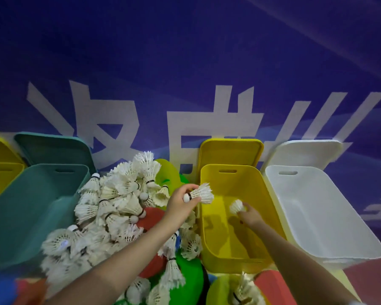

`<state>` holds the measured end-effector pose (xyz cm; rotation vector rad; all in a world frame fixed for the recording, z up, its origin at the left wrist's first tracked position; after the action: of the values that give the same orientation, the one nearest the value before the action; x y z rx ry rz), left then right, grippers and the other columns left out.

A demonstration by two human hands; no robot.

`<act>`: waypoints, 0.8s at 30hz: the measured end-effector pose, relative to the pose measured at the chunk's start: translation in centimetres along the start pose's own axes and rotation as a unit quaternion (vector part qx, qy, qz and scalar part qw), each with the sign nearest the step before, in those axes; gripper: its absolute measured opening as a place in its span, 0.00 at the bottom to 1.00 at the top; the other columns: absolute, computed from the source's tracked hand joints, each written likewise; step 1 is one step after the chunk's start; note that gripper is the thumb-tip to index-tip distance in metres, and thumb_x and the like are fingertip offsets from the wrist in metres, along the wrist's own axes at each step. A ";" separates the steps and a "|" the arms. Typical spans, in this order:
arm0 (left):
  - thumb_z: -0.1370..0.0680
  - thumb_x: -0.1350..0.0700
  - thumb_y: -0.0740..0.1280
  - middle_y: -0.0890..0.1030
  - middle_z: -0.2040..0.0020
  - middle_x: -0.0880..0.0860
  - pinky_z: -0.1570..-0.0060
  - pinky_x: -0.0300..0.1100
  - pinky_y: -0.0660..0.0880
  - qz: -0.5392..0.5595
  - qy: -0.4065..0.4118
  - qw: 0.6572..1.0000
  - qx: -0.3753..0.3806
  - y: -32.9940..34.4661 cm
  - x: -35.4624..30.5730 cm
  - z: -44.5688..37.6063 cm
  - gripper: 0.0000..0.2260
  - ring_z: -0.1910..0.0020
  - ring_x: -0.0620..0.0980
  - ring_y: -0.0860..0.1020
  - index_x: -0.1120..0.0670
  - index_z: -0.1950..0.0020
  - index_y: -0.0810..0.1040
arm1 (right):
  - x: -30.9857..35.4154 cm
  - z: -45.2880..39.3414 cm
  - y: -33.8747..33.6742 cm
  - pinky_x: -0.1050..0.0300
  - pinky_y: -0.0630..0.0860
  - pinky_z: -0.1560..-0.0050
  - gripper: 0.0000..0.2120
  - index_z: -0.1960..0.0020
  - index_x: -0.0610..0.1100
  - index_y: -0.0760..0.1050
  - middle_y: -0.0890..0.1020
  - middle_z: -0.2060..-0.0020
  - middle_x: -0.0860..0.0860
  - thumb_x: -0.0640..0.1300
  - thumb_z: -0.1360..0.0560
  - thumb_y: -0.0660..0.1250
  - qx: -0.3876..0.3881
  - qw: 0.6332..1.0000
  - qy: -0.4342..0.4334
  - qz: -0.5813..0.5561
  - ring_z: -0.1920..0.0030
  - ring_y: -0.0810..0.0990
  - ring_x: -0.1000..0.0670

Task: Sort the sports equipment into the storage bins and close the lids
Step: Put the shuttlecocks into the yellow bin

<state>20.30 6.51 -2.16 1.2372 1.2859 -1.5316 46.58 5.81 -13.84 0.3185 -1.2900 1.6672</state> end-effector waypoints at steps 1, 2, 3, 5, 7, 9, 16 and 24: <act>0.24 0.58 0.69 0.78 0.45 0.47 0.50 0.39 0.75 0.003 -0.009 1.000 -0.012 0.5 0.3 0.0 0.11 0.47 0.44 0.77 0.48 0.43 0.77 | 0.1 -0.5 0.6 0.70 0.68 0.76 0.21 0.30 0.40 0.65 0.75 0.52 0.44 0.37 0.22 0.62 0.012 1.000 -0.009 0.011 0.67 0.73 0.54; 0.24 0.58 0.69 0.79 0.45 0.47 0.49 0.40 0.75 0.007 -0.016 0.999 -0.026 0.8 0.6 0.0 0.11 0.47 0.45 0.77 0.48 0.43 0.77 | 0.1 -0.9 1.1 0.72 0.68 0.74 0.20 0.31 0.40 0.66 0.76 0.52 0.43 0.37 0.22 0.63 0.022 0.999 -0.022 0.021 0.65 0.75 0.53; 0.24 0.58 0.69 0.79 0.45 0.47 0.49 0.41 0.75 0.012 -0.024 0.999 -0.042 1.1 0.9 0.0 0.11 0.47 0.45 0.77 0.48 0.43 0.77 | 0.2 -1.3 1.7 0.70 0.70 0.68 0.19 0.32 0.40 0.67 0.77 0.50 0.42 0.37 0.23 0.63 0.026 0.998 -0.040 0.033 0.60 0.78 0.49; 0.24 0.59 0.69 0.79 0.46 0.47 0.52 0.38 0.74 0.027 -0.034 0.997 -0.069 1.8 1.3 -0.1 0.11 0.48 0.44 0.77 0.46 0.45 0.77 | 0.1 -2.1 2.8 0.62 0.70 0.53 0.21 0.31 0.39 0.67 0.78 0.42 0.40 0.36 0.23 0.64 0.038 0.995 -0.074 0.056 0.45 0.78 0.42; 0.24 0.59 0.68 0.78 0.48 0.43 0.54 0.32 0.71 0.030 -0.041 0.995 -0.089 2.6 1.3 -0.4 0.11 0.48 0.39 0.76 0.45 0.46 0.76 | 0.0 -3.0 3.9 0.61 0.68 0.49 0.22 0.31 0.40 0.67 0.77 0.40 0.42 0.37 0.24 0.66 0.070 0.991 -0.096 0.055 0.40 0.76 0.42; 0.25 0.60 0.68 0.78 0.48 0.42 0.53 0.31 0.71 0.029 -0.040 0.993 -0.106 3.3 1.4 -1.1 0.11 0.47 0.39 0.75 0.46 0.46 0.76 | -0.7 -4.0 4.6 0.59 0.70 0.47 0.21 0.34 0.43 0.69 0.79 0.42 0.45 0.40 0.26 0.68 0.081 0.990 -0.101 0.060 0.41 0.77 0.43; 0.25 0.55 0.68 0.79 0.45 0.46 0.46 0.45 0.75 0.038 -0.054 0.992 -0.111 6.0 2.9 -2.7 0.11 0.45 0.49 0.78 0.40 0.47 0.75 | -3.7 -6.5 5.5 0.55 0.73 0.43 0.25 0.31 0.44 0.66 0.78 0.39 0.44 0.49 0.25 0.66 0.106 0.977 -0.066 0.174 0.39 0.76 0.43; 0.20 0.57 0.61 0.77 0.44 0.51 0.47 0.54 0.78 -0.012 -0.113 0.992 -0.061 10.0 6.8 -5.6 0.14 0.50 0.51 0.79 0.50 0.35 0.73 | 6.2 -0.2 -8.1 0.48 0.73 0.43 0.23 0.33 0.44 0.71 0.77 0.41 0.43 0.46 0.27 0.64 -0.173 0.914 -0.324 0.172 0.40 0.74 0.40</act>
<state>29.35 10.20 -11.23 0.9443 1.2283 -1.5385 50.10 9.02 -4.82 0.4704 -2.2142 1.6290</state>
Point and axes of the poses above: each hand's wrist, its own z-axis away from the middle knuckle, its own y-axis out of the palm, x = y × z, the point moved 7 cm from there along -z, towards the middle knuckle
